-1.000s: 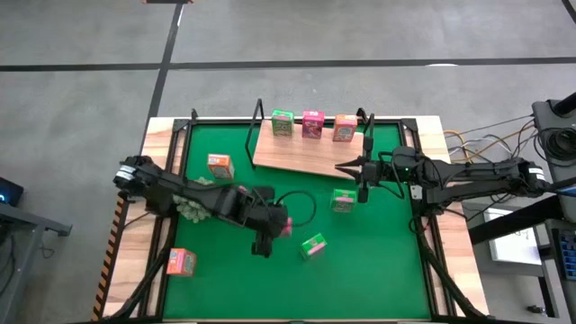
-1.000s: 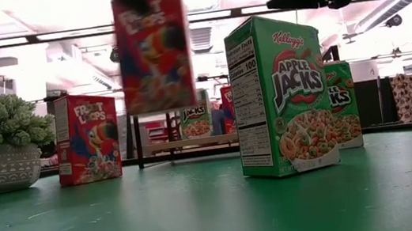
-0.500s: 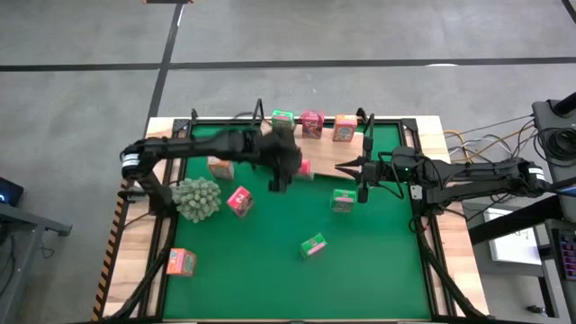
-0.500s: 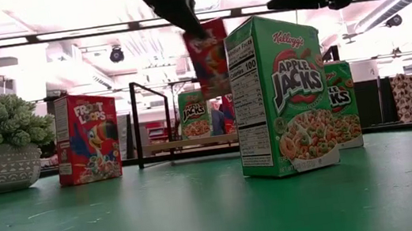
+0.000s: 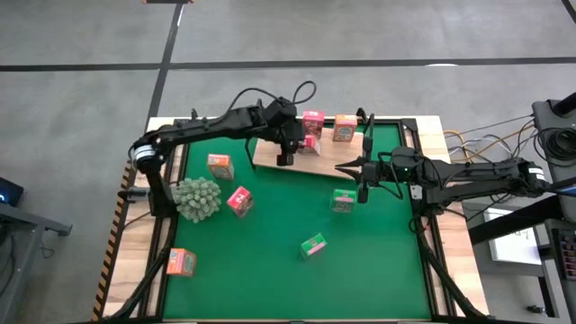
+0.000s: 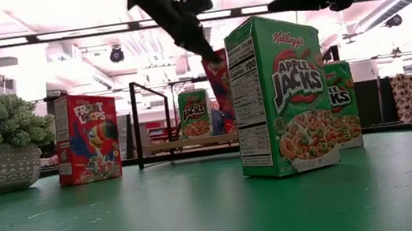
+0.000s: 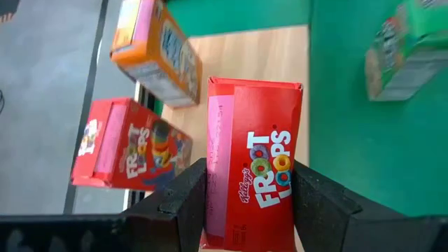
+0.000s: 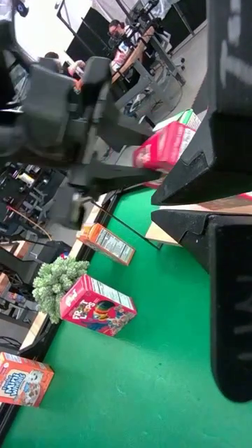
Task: Stack cereal on shelf
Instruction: Put the bottom right red cereal box on the shelf aligned with the other red cereal box, then put the top orange cereal box on the shelf aligned with the other orange cereal box
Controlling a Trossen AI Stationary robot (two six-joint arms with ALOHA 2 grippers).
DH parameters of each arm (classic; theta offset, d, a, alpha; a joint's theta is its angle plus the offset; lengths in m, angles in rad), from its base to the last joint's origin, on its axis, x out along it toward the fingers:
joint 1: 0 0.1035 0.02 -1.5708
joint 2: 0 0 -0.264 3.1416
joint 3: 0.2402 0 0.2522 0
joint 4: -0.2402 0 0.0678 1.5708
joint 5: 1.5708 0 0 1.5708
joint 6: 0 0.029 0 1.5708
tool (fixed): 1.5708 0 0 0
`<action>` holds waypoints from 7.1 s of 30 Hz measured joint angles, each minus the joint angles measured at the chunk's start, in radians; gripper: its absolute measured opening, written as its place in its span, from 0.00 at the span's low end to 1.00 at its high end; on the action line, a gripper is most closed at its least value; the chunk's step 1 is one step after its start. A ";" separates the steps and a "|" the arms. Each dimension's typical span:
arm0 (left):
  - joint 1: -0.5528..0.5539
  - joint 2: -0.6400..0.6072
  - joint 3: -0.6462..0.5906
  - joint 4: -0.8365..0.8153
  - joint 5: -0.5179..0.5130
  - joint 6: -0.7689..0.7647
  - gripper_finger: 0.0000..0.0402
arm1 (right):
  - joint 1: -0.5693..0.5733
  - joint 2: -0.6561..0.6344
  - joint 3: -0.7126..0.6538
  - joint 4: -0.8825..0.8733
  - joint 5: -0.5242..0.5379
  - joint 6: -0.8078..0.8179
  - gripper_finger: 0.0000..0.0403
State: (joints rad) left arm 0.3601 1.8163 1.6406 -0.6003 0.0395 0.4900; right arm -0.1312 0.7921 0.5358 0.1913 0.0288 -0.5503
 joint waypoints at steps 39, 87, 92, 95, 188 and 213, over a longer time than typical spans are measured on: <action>0.025 0.083 0.099 -0.048 0.005 0.015 0.55 | 0.000 0.000 0.000 -0.015 0.055 -0.001 0.03; -0.109 -0.121 -0.489 0.571 -0.215 -0.275 0.49 | 0.000 0.000 0.000 -0.035 0.054 0.014 0.03; -0.108 -0.106 -0.490 0.578 -0.256 -0.289 0.49 | 0.000 0.000 0.000 -0.035 0.054 0.012 0.03; -0.105 -0.094 -0.493 0.575 -0.314 -0.282 0.49 | 0.000 0.000 0.000 -0.036 0.054 0.012 0.03; -0.132 -0.231 -0.493 0.543 -0.312 -0.395 0.49 | 0.000 0.000 0.000 0.008 0.079 -0.071 0.03; -0.165 -0.510 -0.346 -0.679 -0.322 -0.484 0.50 | 0.000 0.000 0.000 0.022 0.077 -0.051 0.03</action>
State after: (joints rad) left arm 0.1953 1.3068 1.2945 -1.2794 -0.2821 0.0064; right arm -0.1314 0.7922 0.5358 0.2132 0.1062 -0.6014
